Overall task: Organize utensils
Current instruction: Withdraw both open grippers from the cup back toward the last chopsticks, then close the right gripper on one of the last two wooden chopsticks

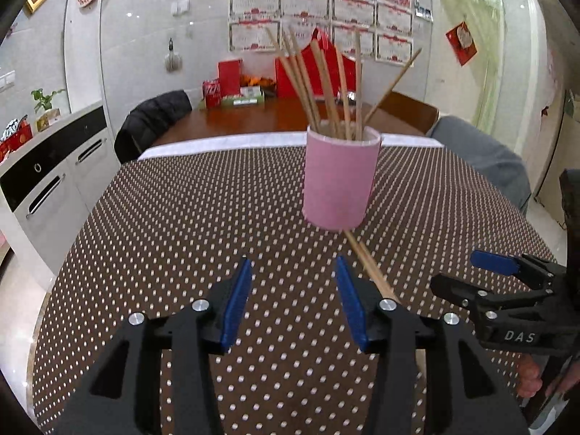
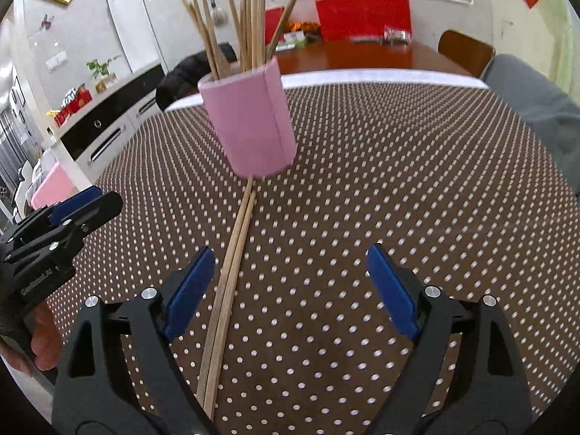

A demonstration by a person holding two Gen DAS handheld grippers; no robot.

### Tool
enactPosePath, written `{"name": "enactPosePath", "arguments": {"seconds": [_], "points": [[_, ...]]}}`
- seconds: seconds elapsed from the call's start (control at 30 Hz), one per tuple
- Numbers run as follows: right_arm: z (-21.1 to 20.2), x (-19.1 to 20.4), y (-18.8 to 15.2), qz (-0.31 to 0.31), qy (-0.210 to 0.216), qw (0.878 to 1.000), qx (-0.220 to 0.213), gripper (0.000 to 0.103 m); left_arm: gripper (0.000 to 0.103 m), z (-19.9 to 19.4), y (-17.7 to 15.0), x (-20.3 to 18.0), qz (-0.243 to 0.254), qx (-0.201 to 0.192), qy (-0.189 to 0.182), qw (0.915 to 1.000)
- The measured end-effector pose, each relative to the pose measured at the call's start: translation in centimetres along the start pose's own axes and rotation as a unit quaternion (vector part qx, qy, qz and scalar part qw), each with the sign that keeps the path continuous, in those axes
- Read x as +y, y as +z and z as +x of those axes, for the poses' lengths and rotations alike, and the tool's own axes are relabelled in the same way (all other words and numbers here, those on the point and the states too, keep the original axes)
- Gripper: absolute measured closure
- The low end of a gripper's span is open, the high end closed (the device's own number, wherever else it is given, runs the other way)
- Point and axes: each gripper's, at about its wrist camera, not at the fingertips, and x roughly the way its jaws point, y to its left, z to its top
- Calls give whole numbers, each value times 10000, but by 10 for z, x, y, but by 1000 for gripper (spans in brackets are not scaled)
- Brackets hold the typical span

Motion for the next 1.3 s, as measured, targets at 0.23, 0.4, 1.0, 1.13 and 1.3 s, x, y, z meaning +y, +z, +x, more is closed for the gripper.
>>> {"name": "enactPosePath", "arguments": {"seconds": [0.23, 0.4, 1.0, 1.13, 1.3], "points": [[19, 8, -6, -60, -106, 9991, 416, 18, 55, 9, -16, 12, -134, 581, -25, 9982], [28, 12, -7, -76, -232, 9985, 483, 16, 55, 14, -26, 21, -459, 850, -87, 9953], [58, 24, 13, 44, -1257, 9900, 638, 7, 55, 27, -38, 32, -615, 951, -190, 9934], [64, 26, 18, 21, -1397, 9879, 668, 8, 55, 29, -38, 36, -667, 965, -101, 9931], [58, 33, 22, -306, -1140, 9919, 462, 84, 52, 33, -38, 43, -765, 1052, -187, 9913]]}}
